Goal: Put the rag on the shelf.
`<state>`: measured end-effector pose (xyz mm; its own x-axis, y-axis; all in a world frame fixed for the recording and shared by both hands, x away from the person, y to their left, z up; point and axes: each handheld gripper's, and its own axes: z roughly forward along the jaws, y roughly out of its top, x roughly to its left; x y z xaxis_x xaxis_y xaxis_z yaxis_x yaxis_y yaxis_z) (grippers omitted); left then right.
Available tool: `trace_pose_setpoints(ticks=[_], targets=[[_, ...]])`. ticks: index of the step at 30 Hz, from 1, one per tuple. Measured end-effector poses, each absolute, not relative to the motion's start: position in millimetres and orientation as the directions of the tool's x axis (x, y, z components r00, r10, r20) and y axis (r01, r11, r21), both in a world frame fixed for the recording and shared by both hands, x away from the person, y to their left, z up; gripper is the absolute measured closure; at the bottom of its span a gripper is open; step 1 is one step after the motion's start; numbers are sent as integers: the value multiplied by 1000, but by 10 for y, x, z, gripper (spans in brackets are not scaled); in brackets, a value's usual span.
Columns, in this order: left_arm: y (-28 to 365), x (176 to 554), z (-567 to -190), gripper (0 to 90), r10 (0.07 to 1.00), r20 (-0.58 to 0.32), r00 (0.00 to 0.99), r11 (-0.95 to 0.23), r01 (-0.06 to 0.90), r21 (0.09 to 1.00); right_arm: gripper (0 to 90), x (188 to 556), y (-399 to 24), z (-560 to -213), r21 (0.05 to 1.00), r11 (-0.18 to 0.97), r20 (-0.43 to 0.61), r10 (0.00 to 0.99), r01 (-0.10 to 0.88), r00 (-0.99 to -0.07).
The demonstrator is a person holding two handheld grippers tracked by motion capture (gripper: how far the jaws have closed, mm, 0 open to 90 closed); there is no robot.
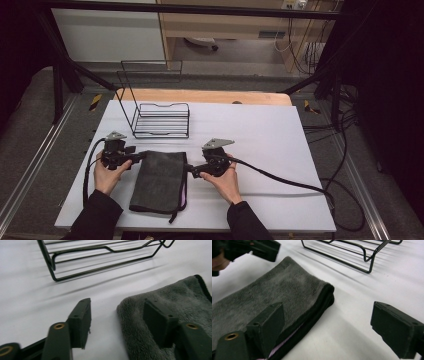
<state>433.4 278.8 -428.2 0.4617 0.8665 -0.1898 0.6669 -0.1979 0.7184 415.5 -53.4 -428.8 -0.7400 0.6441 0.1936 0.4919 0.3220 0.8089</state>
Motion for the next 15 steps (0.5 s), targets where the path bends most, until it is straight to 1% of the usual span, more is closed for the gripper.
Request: trace_pose_setpoints(ticks=[3, 4, 8, 12, 14, 15], targets=[[2762, 4366, -4313, 518, 864, -201, 461, -196, 676, 710, 83, 4095, -582, -4271, 806, 313, 212, 639, 502, -739], [2752, 4374, -4324, 518, 862, -205, 464, -197, 679, 707, 83, 4095, -582, -4271, 806, 313, 212, 639, 502, -739], [2697, 4393, -4370, 597, 847, -229, 480, -206, 692, 692, 64, 4057, -627, -4282, 803, 313, 218, 638, 508, -738], [2631, 4410, -4420, 622, 843, -225, 489, -230, 706, 670, 56, 4038, -648, -4301, 797, 325, 211, 639, 509, -739], [2631, 4414, -4426, 639, 840, -237, 487, -224, 711, 667, 52, 4031, -649, -4304, 792, 323, 219, 642, 519, -734], [2634, 4414, -4427, 660, 840, -238, 488, -225, 712, 665, 51, 4030, -649, -4305, 791, 324, 218, 642, 518, -735]])
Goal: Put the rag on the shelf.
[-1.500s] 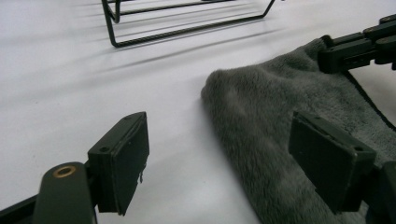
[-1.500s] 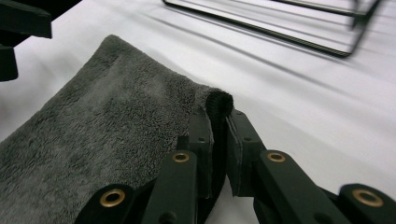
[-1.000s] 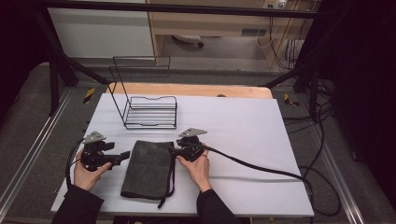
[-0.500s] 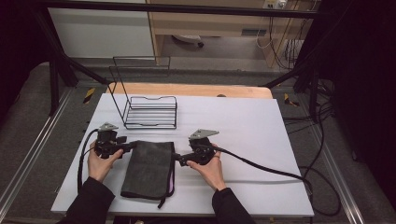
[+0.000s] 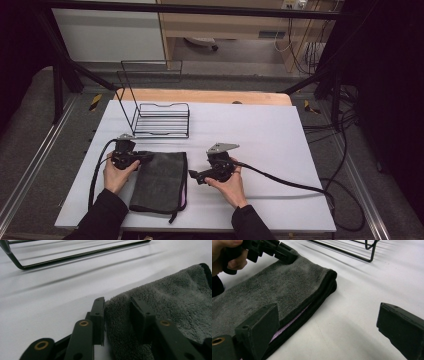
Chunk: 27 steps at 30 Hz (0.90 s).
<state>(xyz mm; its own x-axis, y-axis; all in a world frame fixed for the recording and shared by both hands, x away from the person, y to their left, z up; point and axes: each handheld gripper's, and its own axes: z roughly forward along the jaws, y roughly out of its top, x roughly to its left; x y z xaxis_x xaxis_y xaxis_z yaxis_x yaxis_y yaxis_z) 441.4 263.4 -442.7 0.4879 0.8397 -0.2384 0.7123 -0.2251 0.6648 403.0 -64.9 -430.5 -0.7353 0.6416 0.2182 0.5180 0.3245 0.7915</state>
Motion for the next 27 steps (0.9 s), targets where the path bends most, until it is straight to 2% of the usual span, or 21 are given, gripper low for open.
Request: trace_pose_setpoints(ticks=[8, 14, 22, 27], targets=[[2626, 4423, -4439, 745, 832, -267, 486, -221, 732, 644, 50, 4072, -640, -4283, 803, 287, 240, 646, 522, -725], [2641, 4431, -4448, 767, 827, -280, 487, -215, 734, 644, 60, 4186, -546, -4238, 805, 257, 251, 669, 535, -700], [2631, 4422, -4448, 772, 829, -262, 494, -227, 725, 650, 156, 4416, -208, -4314, 776, 271, 235, 714, 569, -660], [2616, 4410, -4446, 772, 831, -241, 501, -241, 715, 656, 263, 4535, -93, -4436, 755, 275, 249, 718, 595, -649]])
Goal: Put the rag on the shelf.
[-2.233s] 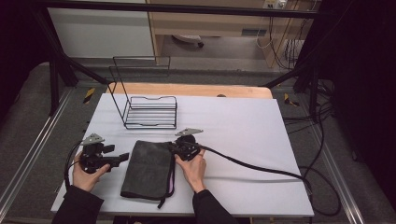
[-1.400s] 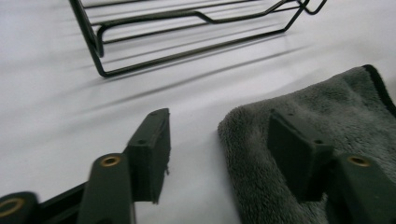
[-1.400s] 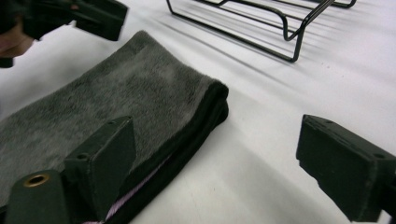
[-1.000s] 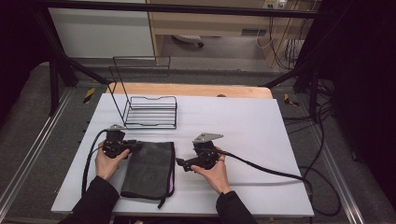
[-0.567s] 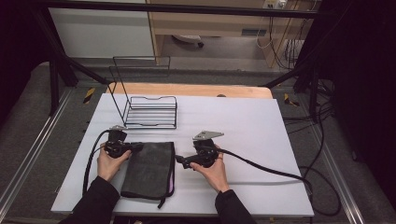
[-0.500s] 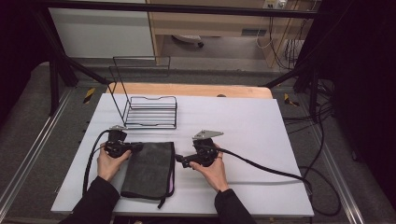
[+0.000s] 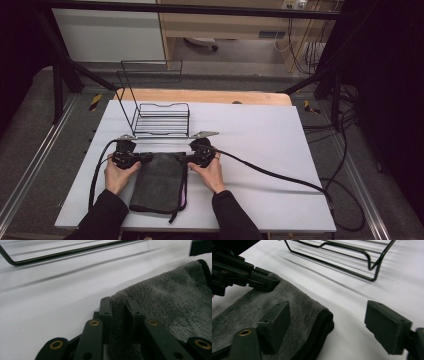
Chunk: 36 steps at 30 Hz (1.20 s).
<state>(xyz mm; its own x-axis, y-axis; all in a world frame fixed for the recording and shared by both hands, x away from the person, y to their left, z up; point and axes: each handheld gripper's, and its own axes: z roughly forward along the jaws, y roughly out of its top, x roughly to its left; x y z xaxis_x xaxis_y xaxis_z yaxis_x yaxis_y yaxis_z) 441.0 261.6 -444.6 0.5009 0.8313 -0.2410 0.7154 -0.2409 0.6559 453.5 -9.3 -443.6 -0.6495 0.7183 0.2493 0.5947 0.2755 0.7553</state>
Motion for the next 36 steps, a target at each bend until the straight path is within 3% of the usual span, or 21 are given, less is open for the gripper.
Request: trace_pose_setpoints(ticks=[6, 19, 27, 36], targets=[[2614, 4408, -4448, 771, 830, -236, 505, -244, 711, 660, 469, 4563, -74, -4531, 731, 314, 248, 705, 606, -665], [2591, 4389, -4445, 770, 830, -202, 520, -269, 691, 671, 704, 4576, -59, -4553, 677, 285, 354, 682, 678, -640], [2639, 4395, -4442, 786, 820, -231, 524, -252, 692, 676, 770, 4581, -63, -4532, 652, 259, 395, 686, 713, -611], [2751, 4306, -4302, 793, 802, -264, 536, -207, 664, 718, 777, 4517, -76, -4428, 691, 225, 399, 674, 687, -622]])
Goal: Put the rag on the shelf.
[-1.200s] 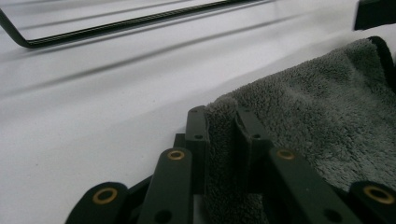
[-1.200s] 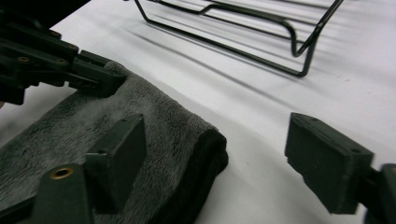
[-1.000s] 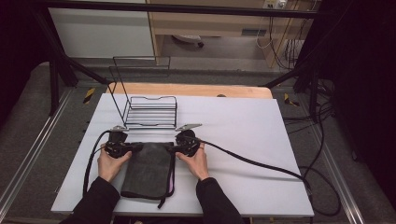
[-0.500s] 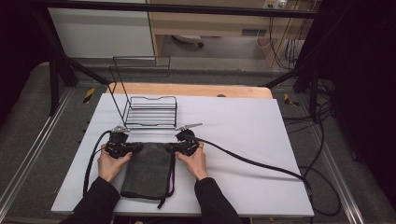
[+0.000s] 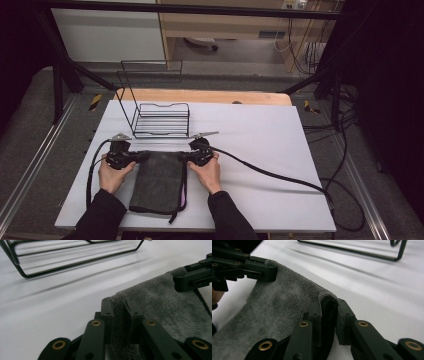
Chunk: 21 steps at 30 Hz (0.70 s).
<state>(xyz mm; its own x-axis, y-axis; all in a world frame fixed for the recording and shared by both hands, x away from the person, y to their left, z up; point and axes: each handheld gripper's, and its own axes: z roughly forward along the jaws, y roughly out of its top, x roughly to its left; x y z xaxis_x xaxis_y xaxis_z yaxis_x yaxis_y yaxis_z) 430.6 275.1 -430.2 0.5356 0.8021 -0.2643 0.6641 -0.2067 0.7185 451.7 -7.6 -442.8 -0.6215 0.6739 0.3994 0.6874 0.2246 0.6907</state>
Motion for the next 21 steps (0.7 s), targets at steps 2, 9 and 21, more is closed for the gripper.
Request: trace_pose_setpoints(ticks=[2, 9, 21], targets=[[2781, 4273, -4249, 793, 797, -270, 540, -193, 652, 733, 776, 4490, -82, -4379, 709, 210, 399, 667, 673, -629], [2829, 4169, -4064, 793, 785, -266, 559, -156, 596, 788, 776, 4427, -113, -4224, 763, 177, 384, 650, 622, -656], [2827, 3984, -3723, 793, 779, -220, 587, -120, 483, 867, 777, 4285, -189, -3872, 853, 132, 323, 626, 505, -710]])
